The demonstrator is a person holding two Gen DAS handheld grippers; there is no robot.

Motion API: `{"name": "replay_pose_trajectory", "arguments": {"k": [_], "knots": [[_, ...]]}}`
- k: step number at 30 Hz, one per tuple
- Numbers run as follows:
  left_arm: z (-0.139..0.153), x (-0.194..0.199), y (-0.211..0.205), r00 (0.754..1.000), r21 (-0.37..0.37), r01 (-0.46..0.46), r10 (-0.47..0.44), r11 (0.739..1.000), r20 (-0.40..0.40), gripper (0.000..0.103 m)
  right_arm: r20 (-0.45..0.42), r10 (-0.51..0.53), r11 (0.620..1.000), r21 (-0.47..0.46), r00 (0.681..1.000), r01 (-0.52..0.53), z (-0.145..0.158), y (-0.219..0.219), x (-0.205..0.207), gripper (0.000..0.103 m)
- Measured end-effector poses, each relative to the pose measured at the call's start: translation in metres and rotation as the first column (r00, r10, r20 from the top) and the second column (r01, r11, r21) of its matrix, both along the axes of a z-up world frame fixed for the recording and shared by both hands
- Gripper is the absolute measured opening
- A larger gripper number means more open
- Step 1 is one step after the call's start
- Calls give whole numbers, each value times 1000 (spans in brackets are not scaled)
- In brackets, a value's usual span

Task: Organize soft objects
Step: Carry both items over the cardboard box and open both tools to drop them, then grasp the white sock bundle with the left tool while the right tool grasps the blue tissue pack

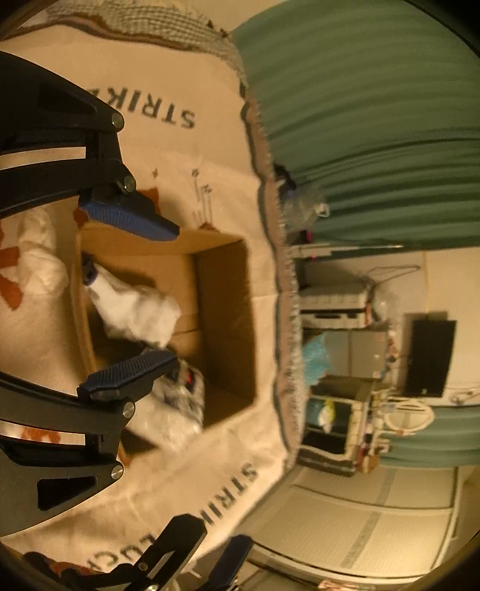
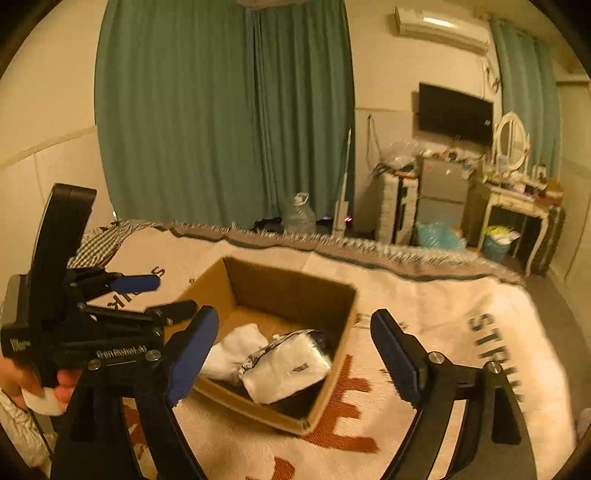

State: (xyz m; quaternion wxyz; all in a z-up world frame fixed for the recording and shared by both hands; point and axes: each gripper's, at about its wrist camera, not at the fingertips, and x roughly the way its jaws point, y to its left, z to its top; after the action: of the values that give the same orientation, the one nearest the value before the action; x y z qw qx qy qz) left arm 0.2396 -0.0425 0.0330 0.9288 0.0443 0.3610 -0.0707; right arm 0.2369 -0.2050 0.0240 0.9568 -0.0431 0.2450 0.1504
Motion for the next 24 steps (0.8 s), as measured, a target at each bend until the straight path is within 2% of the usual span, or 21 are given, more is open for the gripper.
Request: {"name": "replay_pose_trajectory", "arguments": {"k": [2,3,4,6,10,13,16,19,24], "knots": [[20,-18,1,999,-1,0,0,1000,38,63,31,-16,1000,-23,999,17,23,-1,-23,87],[34,-32,2,998,-3,0,0,1000,65,67,45,-23,999,-31,999,25,34,-1,-34,89],[42,-39,2,997,-5,-2,2,1000,82,78,64,-33,998,-44,997,35,47,0,-50,93],[64,-65,3,990,-13,-8,9,1000,138,85,90,-46,996,-68,995,53,65,4,-71,98],[94,-106,5,980,-14,-1,4,1000,197,85,148,-68,987,-133,987,88,97,17,-127,103],[106,-138,9,971,-10,-8,10,1000,240,85,152,-70,983,-157,986,94,106,26,-156,103],[105,-167,13,966,-5,-12,13,1000,259,85,136,-69,979,-180,988,93,103,33,-183,103],[90,-186,16,968,-3,-21,21,1000,249,85,76,-76,977,-193,994,90,86,36,-200,103],[41,-201,25,977,10,-49,46,999,207,85,58,-71,974,-212,996,82,44,41,-220,103]]}}
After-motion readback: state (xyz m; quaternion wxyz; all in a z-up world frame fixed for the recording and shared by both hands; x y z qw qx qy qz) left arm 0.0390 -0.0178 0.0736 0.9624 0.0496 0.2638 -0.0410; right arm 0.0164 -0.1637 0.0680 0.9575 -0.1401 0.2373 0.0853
